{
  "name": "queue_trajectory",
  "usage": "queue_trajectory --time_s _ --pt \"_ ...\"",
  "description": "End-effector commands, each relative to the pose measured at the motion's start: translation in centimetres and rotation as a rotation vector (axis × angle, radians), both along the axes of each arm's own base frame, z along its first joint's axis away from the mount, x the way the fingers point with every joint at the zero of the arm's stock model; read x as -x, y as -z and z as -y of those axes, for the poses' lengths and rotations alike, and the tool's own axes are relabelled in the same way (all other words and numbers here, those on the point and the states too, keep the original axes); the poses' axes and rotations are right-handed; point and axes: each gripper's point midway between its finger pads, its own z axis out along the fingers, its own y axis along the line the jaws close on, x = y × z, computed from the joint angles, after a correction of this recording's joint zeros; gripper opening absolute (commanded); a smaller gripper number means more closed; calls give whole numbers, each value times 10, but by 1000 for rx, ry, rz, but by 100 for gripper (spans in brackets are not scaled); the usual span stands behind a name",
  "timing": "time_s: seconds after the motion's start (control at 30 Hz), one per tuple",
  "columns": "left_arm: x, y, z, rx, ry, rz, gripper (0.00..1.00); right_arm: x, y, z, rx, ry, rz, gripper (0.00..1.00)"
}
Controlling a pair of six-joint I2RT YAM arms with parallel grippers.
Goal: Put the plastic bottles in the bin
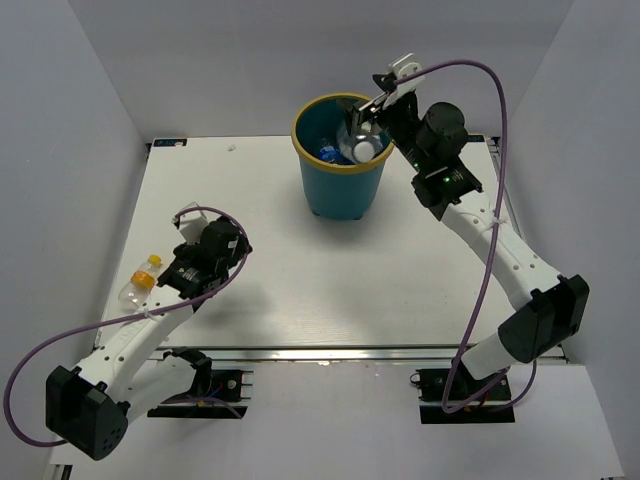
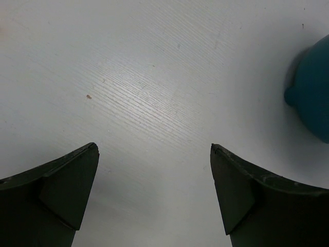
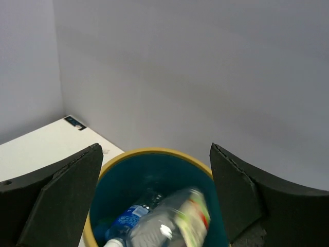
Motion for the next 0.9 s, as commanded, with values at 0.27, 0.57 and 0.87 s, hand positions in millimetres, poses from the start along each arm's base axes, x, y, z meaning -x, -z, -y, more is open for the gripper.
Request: queue_trajectory --time_s 0.27,0.57,0.87 --pt "-9 -14 1 20 -43 11 98 23 -21 13 -47 -22 -18 89" --pt "-28 -5 -78 33 -375 -90 98 35 26 73 -85 199 -184 89" --pt "-30 -31 -188 -250 -539 -190 98 51 103 156 -127 500 -367 89"
